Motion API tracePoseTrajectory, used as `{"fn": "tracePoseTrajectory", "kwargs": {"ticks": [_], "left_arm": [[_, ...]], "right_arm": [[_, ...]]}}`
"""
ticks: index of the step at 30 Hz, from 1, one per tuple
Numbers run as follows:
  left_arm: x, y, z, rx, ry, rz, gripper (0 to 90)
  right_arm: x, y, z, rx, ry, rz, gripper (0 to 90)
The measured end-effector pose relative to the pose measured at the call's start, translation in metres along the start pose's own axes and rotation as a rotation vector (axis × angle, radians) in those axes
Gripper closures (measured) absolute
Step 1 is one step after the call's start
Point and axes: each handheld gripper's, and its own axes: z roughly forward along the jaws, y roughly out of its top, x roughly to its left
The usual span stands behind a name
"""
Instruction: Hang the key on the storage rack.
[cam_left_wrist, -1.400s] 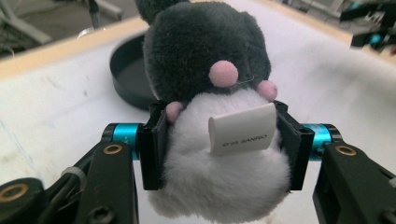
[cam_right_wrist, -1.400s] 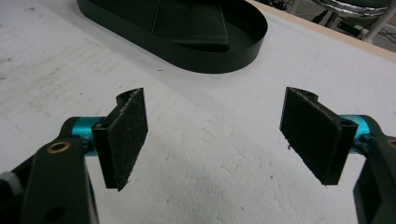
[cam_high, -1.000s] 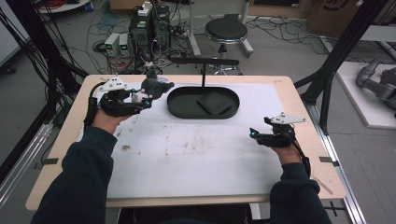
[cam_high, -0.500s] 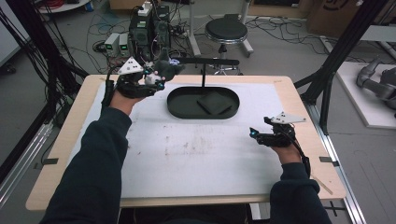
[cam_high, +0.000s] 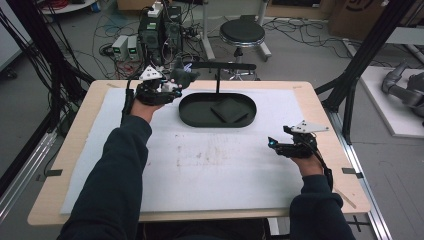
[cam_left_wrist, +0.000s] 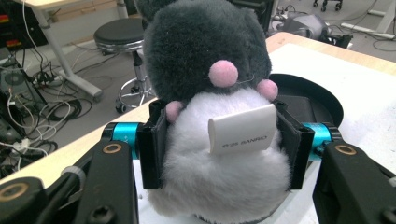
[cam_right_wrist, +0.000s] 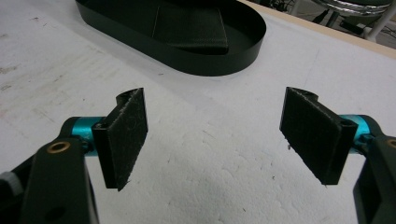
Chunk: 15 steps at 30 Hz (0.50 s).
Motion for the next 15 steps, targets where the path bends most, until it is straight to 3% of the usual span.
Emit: {"fn": "tracePoseTrajectory", "kwargs": {"ticks": [11, 15], "left_arm": [[-0.007, -0.002, -0.004, -0.025, -0.006, 0.017, 46.3], [-0.011, -0.001, -0.002, -0.013, -0.014, 0.038, 46.2]], "right_arm": [[0.001, 0.000, 0.001, -0.002, 0.001, -0.013, 24.1], [0.001, 0.000, 0.000, -0.002, 0.001, -0.003, 24.0]]}}
